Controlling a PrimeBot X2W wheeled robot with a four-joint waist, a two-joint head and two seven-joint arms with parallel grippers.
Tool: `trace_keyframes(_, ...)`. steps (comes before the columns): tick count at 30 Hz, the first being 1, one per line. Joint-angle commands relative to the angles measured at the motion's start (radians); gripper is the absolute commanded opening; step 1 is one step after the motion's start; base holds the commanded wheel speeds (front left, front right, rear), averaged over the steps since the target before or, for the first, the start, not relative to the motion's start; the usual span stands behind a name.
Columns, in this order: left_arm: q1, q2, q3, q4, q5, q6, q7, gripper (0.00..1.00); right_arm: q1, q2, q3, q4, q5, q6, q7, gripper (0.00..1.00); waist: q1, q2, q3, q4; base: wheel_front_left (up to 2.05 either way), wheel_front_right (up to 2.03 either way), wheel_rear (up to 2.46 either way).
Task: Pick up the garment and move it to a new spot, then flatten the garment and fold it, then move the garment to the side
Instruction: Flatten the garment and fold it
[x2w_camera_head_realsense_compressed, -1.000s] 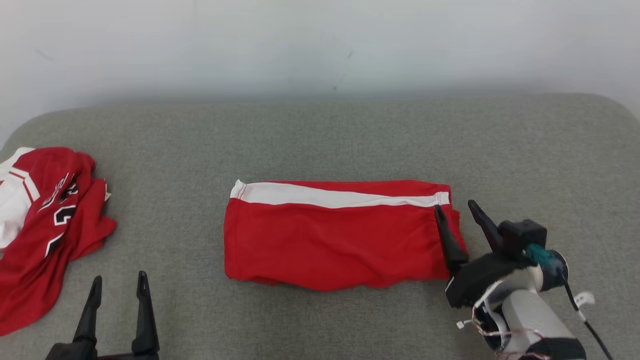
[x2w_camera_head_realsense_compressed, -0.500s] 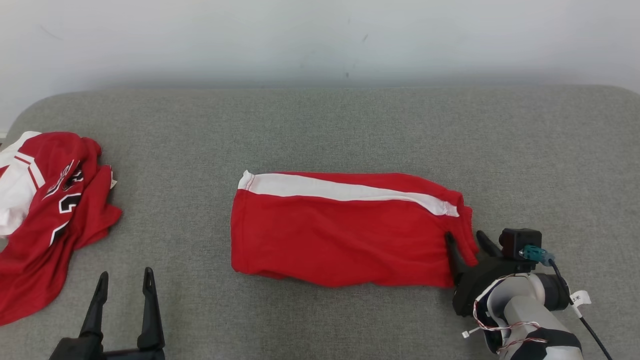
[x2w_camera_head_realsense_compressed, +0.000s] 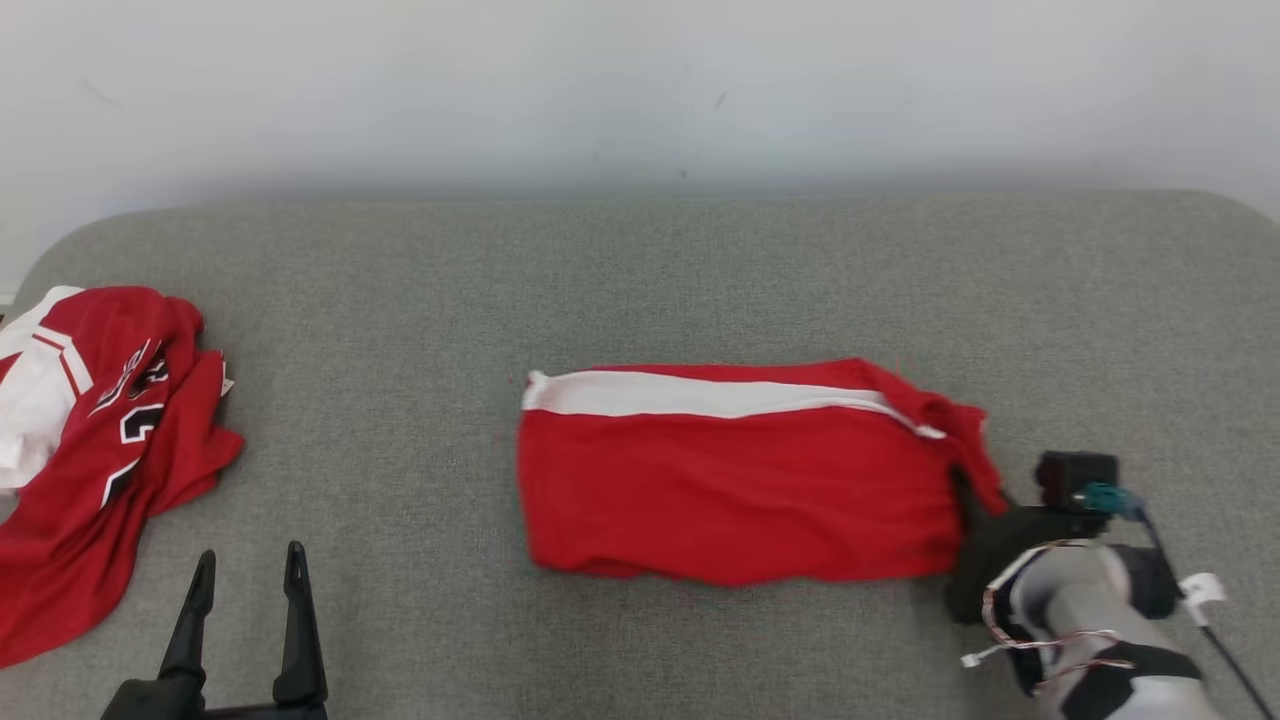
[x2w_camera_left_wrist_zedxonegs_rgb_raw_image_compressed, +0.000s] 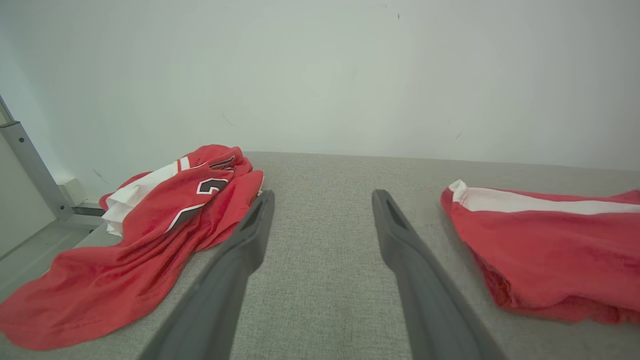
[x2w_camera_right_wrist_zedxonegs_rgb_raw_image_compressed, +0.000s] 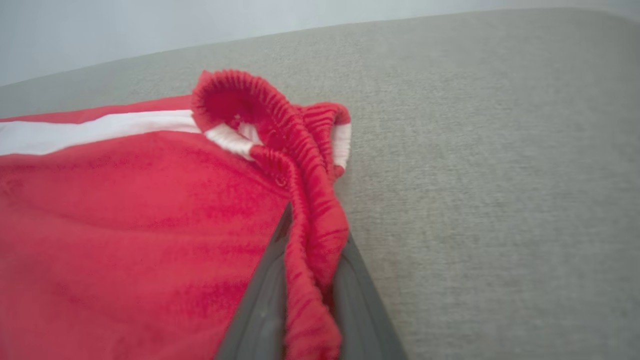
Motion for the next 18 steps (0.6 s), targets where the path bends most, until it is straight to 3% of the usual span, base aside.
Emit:
trace_keyframes(1,0.012,-0.004,0.004,0.0,0.005,-0.004,-0.003,1.0,-0.001,-0.042,0.006,0.004,0.014,-0.003,-0.005,0.0,-0.0001,0.0,-0.008,-0.007,0.0,0.0,0.0)
trace_keyframes(9,0.033,-0.008,0.013,-0.007,-0.001,-0.002,-0.003,1.0,0.021,-0.171,0.041,-0.021,0.076,-0.003,0.014,0.0,-0.0001,0.0,-0.014,-0.034,0.0,0.0,0.0)
trace_keyframes(13,0.04,-0.009,0.017,-0.008,-0.006,-0.001,-0.003,1.0,0.022,-0.184,0.07,-0.087,0.146,-0.003,0.046,0.0,-0.0001,0.0,-0.014,-0.054,0.0,0.0,0.0)
trace_keyframes(18,0.048,-0.01,0.025,-0.004,-0.008,-0.002,-0.003,1.0,0.039,-0.181,0.089,-0.227,0.316,-0.003,0.16,0.0,-0.0001,0.0,-0.027,-0.079,0.0,0.0,0.0)
